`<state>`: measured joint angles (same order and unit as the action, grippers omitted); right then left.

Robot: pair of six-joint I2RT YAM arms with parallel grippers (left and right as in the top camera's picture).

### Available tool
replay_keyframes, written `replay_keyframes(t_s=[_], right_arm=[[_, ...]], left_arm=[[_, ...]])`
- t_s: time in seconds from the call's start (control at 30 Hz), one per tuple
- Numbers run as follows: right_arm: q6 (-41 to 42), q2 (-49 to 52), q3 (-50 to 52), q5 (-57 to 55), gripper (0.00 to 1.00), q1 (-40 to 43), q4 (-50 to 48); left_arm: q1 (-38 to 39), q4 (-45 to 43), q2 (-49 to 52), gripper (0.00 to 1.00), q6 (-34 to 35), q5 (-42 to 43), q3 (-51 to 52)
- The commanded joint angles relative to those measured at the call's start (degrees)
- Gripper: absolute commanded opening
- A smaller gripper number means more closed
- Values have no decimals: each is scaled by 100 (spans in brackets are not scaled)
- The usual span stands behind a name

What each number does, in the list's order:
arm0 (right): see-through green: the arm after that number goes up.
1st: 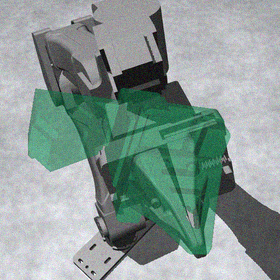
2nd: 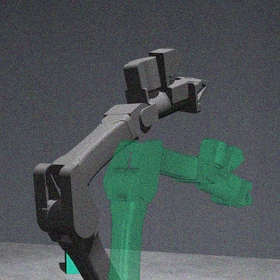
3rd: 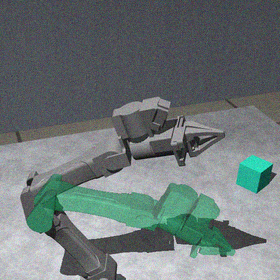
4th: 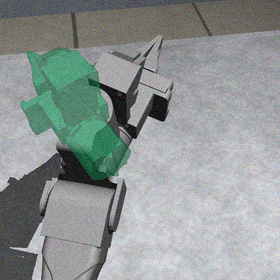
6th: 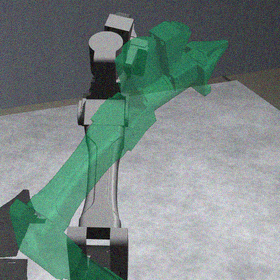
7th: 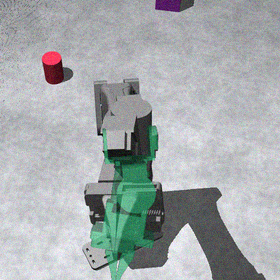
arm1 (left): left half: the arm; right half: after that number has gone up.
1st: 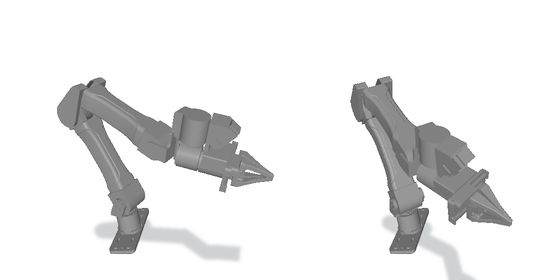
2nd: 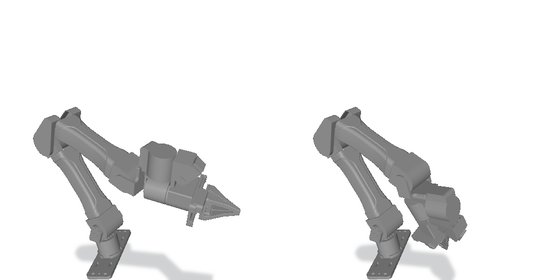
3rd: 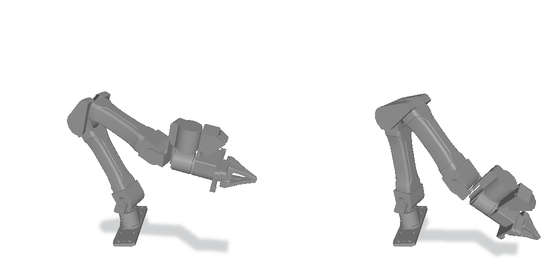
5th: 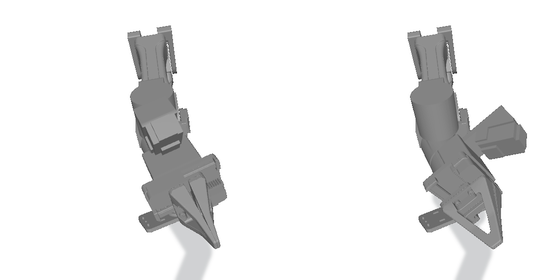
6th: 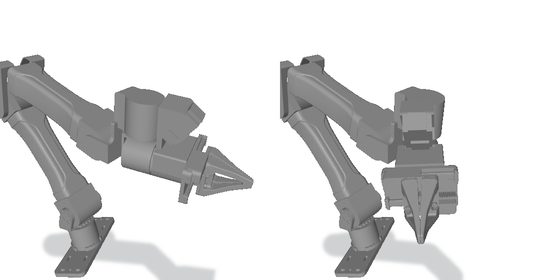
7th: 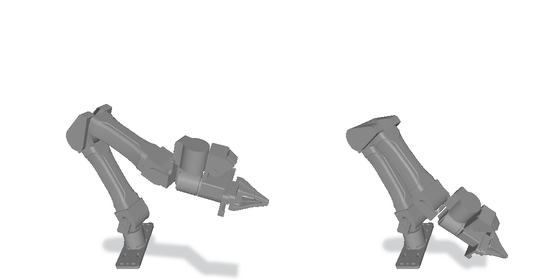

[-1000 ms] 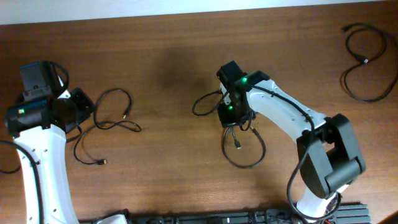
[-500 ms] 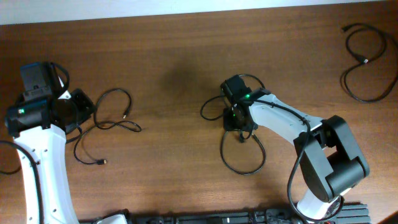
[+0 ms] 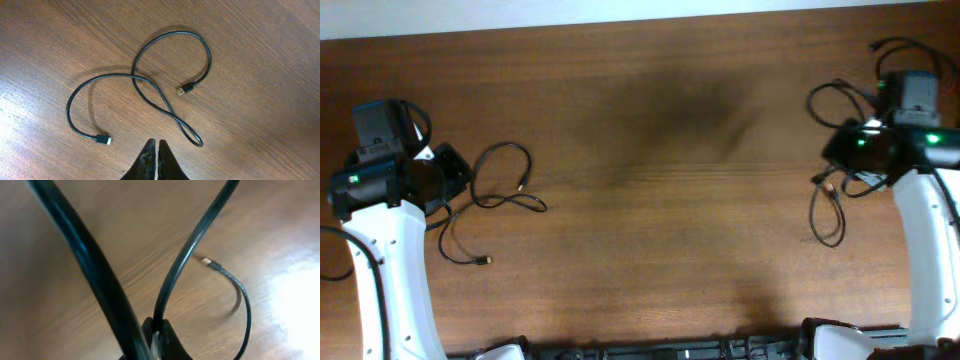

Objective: Untangle cables

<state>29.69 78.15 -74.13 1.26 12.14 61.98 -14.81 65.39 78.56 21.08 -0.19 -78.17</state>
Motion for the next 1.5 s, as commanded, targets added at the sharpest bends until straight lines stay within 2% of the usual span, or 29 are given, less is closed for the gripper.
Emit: replay_keyframes(t_s=[0.0,0.37,0.6,0.73,0.83,0.97,1.07,1.3,1.33,1.37,1.4,1.43,1.47], right_arm=[[188,-22,-39,-98,4,153,-116],[168,-229,-52,-459,4,234,-107],[9,-1773,-120,-520,4,1355,175],[-74,-1897,-120,-916,4,1860,212],[-33,-1569,-120,-1554,4,2354,142],[83,-662,-120,-1676,4,3287,-498],[81,505,-120,-1676,4,3751,-1156],[83,2811,-120,-1346,4,3836,-1526],[83,3014,-120,-1307,7,3836,-1491],[83,3099,-120,-1141,42,3836,-1491],[83,3080,-122,-1043,62,3836,-1515],[81,3069,-122,-1045,68,3836,-1530],[81,3027,-140,-973,82,3853,-1530]], left_arm=[[-26,13,9,4,74,42,-52],[-26,9,9,4,74,39,-50],[-26,-26,9,3,74,39,-50],[-26,-24,9,3,74,37,-52],[-26,-15,9,4,74,42,-52],[-26,-17,9,7,74,39,-50],[-26,-37,9,8,74,35,-50],[-26,-61,9,10,74,37,-50],[-26,-76,9,10,74,37,-52],[-26,-105,9,10,74,39,-52],[-26,-146,9,10,76,39,-52],[-26,-146,9,10,74,39,-52],[-26,-142,9,9,76,42,-52]])
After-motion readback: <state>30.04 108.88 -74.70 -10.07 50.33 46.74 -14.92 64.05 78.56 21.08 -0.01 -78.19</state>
